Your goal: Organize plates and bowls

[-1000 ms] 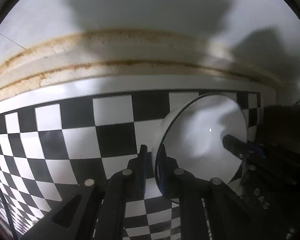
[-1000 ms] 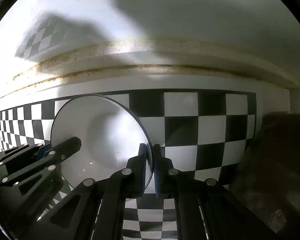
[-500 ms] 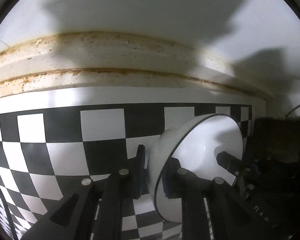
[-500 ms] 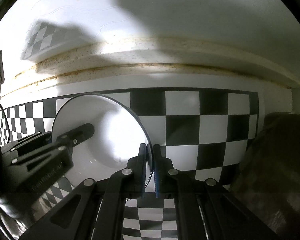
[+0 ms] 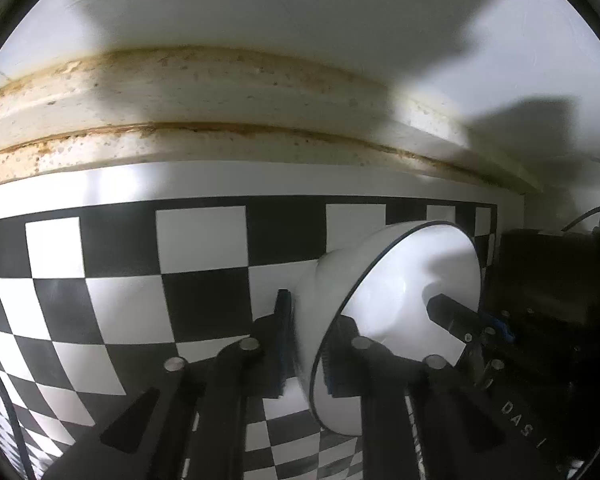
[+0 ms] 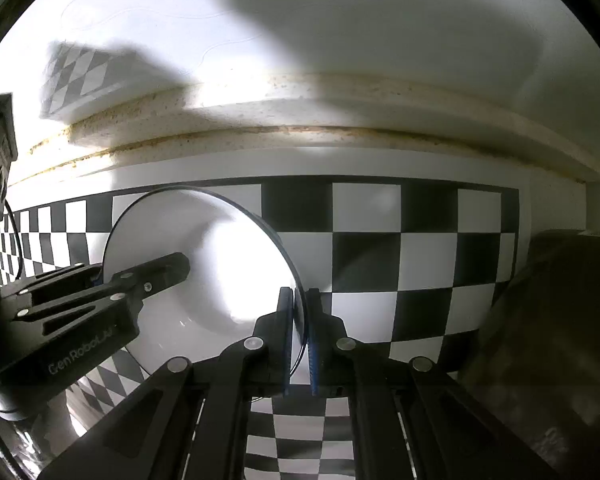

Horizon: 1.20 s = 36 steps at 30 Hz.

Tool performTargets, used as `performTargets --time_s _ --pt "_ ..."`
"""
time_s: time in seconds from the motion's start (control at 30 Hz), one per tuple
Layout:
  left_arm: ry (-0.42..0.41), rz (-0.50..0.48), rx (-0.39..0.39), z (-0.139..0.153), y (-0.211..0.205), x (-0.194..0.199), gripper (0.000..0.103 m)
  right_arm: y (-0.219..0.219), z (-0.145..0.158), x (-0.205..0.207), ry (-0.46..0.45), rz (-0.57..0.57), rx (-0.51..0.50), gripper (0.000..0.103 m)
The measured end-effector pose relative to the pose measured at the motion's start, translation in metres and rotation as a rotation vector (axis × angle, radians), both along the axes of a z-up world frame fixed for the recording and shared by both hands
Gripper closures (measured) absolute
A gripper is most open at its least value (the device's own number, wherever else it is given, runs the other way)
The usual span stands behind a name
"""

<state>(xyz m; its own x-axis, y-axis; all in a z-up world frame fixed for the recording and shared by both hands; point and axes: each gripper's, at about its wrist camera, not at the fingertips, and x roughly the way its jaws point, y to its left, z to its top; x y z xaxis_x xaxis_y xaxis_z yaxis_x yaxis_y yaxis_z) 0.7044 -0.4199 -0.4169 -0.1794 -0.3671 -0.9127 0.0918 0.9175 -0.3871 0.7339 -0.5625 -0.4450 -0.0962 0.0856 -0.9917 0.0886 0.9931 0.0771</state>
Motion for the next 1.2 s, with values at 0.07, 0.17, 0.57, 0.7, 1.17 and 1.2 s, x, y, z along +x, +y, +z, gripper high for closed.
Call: performTargets --time_s 0.07,0.17,0.57,0.7,1.17,1.2 --pt "-0.014 0.0 0.009 0.003 0.002 -0.002 0.094 -0.002 0.0 -0.001 0.003 -0.006 0.01 0.096" --pt "-0.031 -0.008 0.031 0.006 0.007 -0.005 0.094 -0.003 -0.002 -0.005 0.017 -0.025 0.053 0.097" --pt "-0.074 -0.043 0.091 0.026 0.022 -0.026 0.094 0.012 0.008 -0.023 -0.003 -0.021 0.101 0.097" --pt "-0.096 -0.05 0.094 0.043 0.032 -0.036 0.094 0.018 0.023 -0.035 -0.018 -0.025 0.118 0.097" --pt "-0.201 -0.073 0.102 0.115 0.071 -0.102 0.094 0.043 0.086 -0.11 -0.106 -0.008 0.165 0.097" --pt "-0.207 -0.077 0.1 0.12 0.076 -0.11 0.094 0.046 0.091 -0.115 -0.112 -0.009 0.166 0.097"
